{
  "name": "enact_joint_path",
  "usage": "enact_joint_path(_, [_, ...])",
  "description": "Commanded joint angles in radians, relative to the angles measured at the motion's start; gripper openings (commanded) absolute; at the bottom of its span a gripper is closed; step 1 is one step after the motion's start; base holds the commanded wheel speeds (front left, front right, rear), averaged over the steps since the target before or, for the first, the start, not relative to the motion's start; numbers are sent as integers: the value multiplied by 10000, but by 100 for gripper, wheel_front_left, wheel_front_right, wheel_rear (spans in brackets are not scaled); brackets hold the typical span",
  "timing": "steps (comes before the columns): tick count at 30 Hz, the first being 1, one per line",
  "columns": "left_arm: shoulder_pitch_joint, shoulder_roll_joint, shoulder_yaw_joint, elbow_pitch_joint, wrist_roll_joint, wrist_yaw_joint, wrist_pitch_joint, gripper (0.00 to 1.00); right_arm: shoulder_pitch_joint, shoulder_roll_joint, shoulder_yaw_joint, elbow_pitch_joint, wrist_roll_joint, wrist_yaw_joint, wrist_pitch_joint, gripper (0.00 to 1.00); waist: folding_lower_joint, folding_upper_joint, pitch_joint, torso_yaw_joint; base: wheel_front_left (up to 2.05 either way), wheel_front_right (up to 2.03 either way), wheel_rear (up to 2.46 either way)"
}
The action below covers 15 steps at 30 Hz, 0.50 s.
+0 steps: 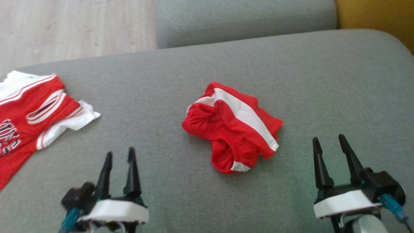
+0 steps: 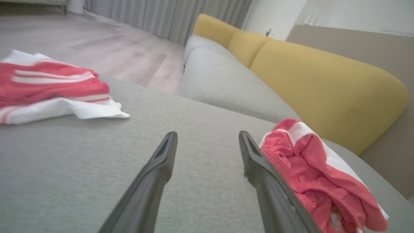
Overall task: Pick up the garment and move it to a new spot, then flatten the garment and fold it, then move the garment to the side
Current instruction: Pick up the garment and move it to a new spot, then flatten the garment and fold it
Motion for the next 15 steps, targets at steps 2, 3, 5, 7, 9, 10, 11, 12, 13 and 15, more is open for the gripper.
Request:
enact_joint_path(2, [369,-315,1193,-685,581,-12,-96,100,3,-68,137,-148,-87,77,-108,100,2,-1,-319,442,0,0,0])
enact_joint_path(3, [608,-383,1462,-799,873,-67,-96,100,60,-64,107,-103,-77,77,-108,100,2,-1,-375,512,0,0,0])
enact_joint_path(5, [1078,-573,1984,-954,1369,-186,-96,100,182,-56,45,-16,-78,77,-108,100,2,-1,-485,634,0,0,0])
enact_joint_path(7, [1468,-761,2473,-1094,1801,-335,-96,100,286,-45,-17,60,-62,77,-108,100,2,-1,-570,744,0,0,0])
enact_joint_path(9, [1626,-822,2653,-1145,2067,-421,-96,100,329,-41,-39,101,-58,77,-108,100,2,-1,-611,804,0,0,0])
enact_joint_path(10, [1770,-891,2830,-1181,2284,-502,-96,100,361,-36,-42,146,-56,77,-108,100,2,-1,-641,846,0,0,0])
enact_joint_path(11, [1895,-961,2982,-1190,2458,-592,-96,100,388,-31,-39,198,-57,77,-108,100,2,-1,-674,890,0,0,0])
enact_joint_path(12, [1989,-1023,3111,-1196,2613,-695,-96,100,408,-27,-46,245,-64,77,-108,100,2,-1,-707,933,0,0,0])
enact_joint_path(13, [2061,-1071,3216,-1206,2779,-808,-96,100,425,-23,-49,290,-69,77,-108,100,2,-1,-734,965,0,0,0])
enact_joint_path(15, [2160,-1143,3331,-1163,3090,-1063,-96,100,476,-12,-75,386,-53,77,-108,100,2,-1,-793,1018,0,0,0])
